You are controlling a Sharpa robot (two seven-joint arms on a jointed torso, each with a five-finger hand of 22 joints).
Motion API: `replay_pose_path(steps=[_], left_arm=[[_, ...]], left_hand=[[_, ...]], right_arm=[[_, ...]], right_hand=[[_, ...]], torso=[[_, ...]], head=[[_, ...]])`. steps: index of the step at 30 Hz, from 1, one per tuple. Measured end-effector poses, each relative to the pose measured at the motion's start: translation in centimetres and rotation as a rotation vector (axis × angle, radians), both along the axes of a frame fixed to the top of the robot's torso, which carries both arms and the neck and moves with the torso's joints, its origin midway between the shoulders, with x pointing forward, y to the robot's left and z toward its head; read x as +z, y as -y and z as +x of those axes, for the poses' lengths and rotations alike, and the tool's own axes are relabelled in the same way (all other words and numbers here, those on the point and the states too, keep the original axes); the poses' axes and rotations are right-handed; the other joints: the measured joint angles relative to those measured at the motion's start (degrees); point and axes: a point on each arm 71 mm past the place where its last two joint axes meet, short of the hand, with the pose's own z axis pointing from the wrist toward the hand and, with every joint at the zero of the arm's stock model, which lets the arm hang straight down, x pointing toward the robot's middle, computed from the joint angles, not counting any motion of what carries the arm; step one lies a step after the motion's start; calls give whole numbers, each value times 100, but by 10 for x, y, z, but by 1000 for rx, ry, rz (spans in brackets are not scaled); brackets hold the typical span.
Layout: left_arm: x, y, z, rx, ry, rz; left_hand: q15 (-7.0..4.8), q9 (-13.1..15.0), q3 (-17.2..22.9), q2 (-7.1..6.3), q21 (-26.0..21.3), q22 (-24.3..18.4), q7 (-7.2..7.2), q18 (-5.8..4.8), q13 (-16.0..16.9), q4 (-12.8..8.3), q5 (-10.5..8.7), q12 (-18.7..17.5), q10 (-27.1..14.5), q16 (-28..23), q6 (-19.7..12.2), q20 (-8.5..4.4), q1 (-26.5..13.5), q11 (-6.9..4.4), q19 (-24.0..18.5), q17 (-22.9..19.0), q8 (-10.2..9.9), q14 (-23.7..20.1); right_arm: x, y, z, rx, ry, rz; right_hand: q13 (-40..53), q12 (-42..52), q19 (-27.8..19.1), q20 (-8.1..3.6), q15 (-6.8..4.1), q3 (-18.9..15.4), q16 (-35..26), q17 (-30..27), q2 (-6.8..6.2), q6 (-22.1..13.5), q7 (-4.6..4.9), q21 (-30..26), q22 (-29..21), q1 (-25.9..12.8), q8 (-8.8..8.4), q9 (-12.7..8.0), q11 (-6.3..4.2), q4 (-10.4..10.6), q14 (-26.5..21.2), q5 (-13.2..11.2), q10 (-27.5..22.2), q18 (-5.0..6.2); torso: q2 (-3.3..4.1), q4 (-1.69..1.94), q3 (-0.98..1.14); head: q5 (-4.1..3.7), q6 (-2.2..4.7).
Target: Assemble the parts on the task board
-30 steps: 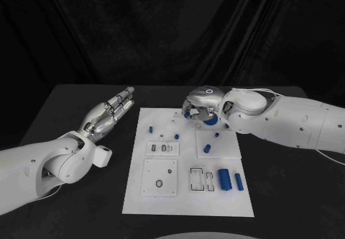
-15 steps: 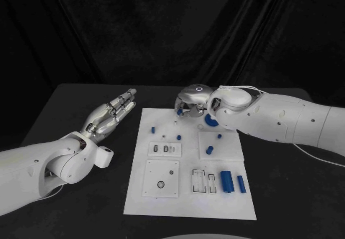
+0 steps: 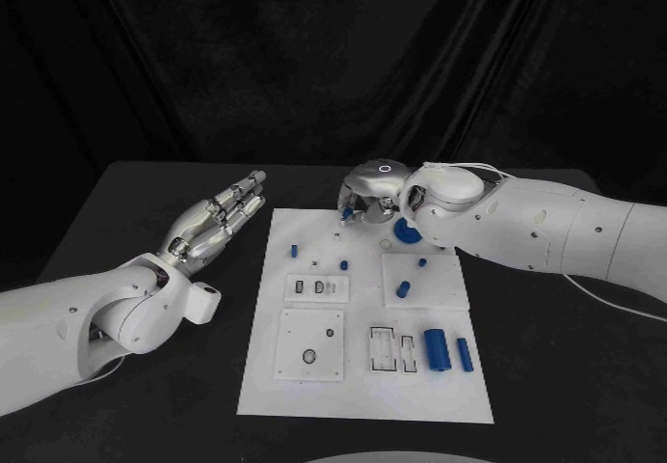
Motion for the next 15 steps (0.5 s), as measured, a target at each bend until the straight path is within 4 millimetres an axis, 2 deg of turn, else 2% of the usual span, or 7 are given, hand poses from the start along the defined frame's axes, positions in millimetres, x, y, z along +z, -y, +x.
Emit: replay_pose_path(steps=[6, 15], left_arm=[[0, 1, 0, -5, -1, -1], [0, 1, 1, -8, -2, -2]], left_hand=[[0, 0, 0, -23, 0, 0, 0, 1, 0, 0, 0, 0, 0, 0, 0, 33, 23, 0, 9, 1, 0, 0], [-1, 0, 0, -23, 0, 0, 0, 1, -2, 0, 0, 0, 0, 0, 0, 41, 23, -1, 1, 2, 0, 0]], right_arm=[[-1, 0, 0, -1, -4, -2], [-4, -3, -1, 1, -13, -5]], right_hand=[[1, 0, -5, 5, 7, -1, 0, -18, -8, -23, 22, 0, -3, -7, -20, 42, 41, 31, -7, 0, -49, 1], [3, 1, -21, 21, 21, 16, 0, -29, -8, -35, 14, 0, -10, -7, -32, 42, 34, 47, -21, -1, -75, 2]], torso=[[0, 7, -3], [-2, 13, -7]], head=[[-21, -4], [-34, -10]])
